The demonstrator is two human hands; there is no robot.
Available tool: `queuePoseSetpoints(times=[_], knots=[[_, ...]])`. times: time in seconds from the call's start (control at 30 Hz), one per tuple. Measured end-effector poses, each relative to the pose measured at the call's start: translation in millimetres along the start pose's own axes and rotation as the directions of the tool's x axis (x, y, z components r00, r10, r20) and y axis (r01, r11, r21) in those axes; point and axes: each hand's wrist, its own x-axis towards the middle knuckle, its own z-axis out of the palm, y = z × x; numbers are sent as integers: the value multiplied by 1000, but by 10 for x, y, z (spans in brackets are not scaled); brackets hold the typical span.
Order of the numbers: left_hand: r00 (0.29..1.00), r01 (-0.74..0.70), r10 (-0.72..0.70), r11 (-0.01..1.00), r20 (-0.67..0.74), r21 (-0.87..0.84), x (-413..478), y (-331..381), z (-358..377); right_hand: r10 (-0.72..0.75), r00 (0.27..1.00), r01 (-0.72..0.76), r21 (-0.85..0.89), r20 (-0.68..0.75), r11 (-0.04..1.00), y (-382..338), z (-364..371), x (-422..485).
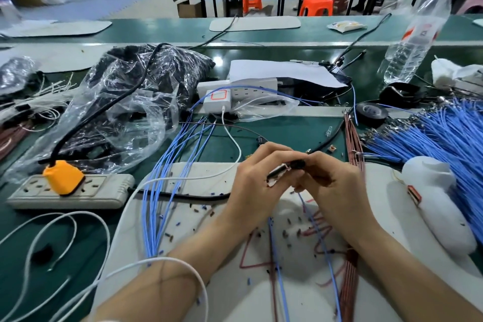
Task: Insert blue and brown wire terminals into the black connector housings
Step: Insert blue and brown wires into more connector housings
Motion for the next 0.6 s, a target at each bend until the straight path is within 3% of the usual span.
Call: queuePoseSetpoints(times=[0.23,0.6], knots=[[999,40,-40,998,-11,-42,-11,7,10,-116,992,110,-103,-50,988,-1,13,-22],[1000,30,-30,998,2,-62,-21,40,2,-79,996,73,-149,-36,986,10,27,-29]])
